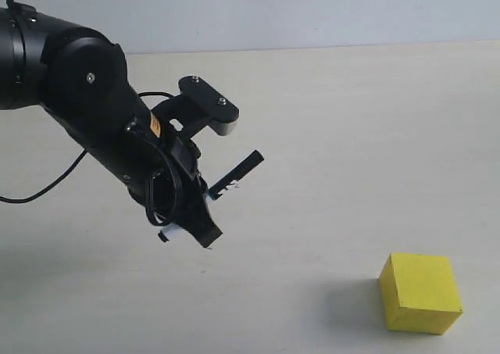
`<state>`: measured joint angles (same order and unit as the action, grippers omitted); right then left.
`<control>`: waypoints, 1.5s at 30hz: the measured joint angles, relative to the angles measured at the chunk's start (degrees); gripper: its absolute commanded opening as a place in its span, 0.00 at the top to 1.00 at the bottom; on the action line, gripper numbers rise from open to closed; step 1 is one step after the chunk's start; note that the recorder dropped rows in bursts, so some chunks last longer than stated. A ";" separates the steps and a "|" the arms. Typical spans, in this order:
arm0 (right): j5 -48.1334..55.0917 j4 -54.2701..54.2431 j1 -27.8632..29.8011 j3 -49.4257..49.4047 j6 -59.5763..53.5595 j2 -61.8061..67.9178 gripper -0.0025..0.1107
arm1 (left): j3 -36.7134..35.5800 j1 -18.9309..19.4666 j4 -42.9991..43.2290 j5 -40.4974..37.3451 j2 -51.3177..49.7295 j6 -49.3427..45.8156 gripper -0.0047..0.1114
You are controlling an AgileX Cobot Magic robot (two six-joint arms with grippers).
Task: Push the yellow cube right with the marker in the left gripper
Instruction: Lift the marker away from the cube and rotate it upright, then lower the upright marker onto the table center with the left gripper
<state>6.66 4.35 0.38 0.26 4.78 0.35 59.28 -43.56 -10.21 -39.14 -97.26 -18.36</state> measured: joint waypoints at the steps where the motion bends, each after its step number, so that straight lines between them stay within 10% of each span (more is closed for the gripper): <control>1: 0.00 0.00 0.00 0.00 0.00 0.00 0.98 | 0.00 0.00 -1.17 0.92 0.00 0.60 0.96; 20: 0.00 0.00 0.00 0.00 0.00 0.00 0.98 | 9.72 0.33 -4.13 -0.22 -9.10 42.02 0.96; 45: 0.00 0.00 0.00 0.00 0.00 0.00 0.98 | 9.72 0.73 -5.21 8.12 -17.26 47.49 0.96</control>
<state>6.66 4.35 0.38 0.26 4.78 0.35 68.99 -42.83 -15.42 -31.01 -114.52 29.14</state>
